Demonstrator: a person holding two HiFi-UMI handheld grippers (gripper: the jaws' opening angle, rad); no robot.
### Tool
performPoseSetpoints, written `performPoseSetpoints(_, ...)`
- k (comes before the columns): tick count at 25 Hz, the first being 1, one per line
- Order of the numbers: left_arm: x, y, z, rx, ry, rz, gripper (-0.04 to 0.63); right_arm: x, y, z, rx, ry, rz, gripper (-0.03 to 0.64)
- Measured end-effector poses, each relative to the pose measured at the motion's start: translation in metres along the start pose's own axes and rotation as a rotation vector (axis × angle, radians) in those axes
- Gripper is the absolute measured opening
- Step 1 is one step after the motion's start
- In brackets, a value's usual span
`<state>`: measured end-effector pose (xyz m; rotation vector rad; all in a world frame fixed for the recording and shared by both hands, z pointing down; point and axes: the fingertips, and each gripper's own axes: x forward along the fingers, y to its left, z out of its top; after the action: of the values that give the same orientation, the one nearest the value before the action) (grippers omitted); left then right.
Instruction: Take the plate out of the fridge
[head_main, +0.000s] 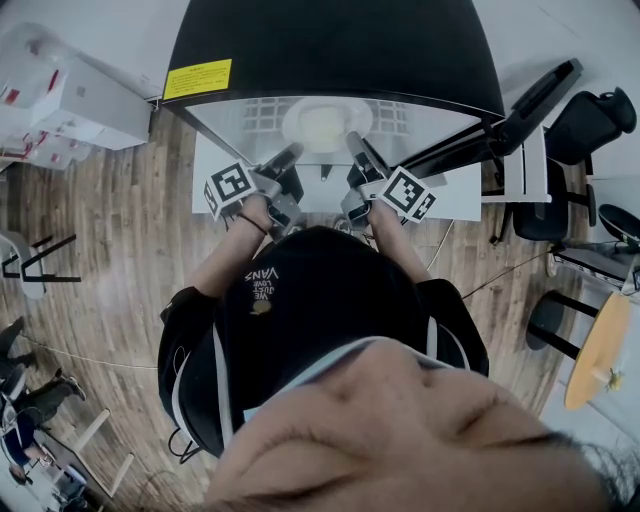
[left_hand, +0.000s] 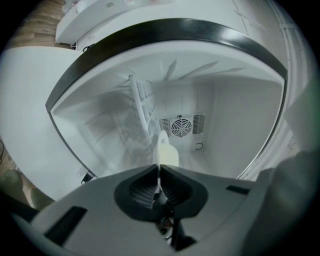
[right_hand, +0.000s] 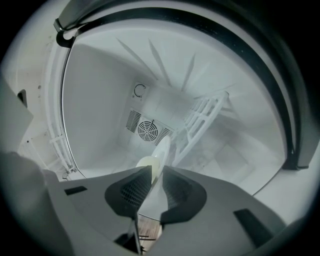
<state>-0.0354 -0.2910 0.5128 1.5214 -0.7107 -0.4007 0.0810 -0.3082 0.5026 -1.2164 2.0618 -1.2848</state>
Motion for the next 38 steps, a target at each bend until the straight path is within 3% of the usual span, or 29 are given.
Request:
performPoseSetpoints(24, -0.027, 0.003, -0.004, 0.063, 0.178, -0.056, 0.028, -0.029, 0.02, -0.032, 0.008, -0.175, -0.09, 0.067)
performPoseSetpoints(38, -0.038, 0.006, -0.021, 0.071, 0.184, -0.057, 0.028, -0.048, 0.022, -0.042, 0.001, -0.183, -0.085, 0.067)
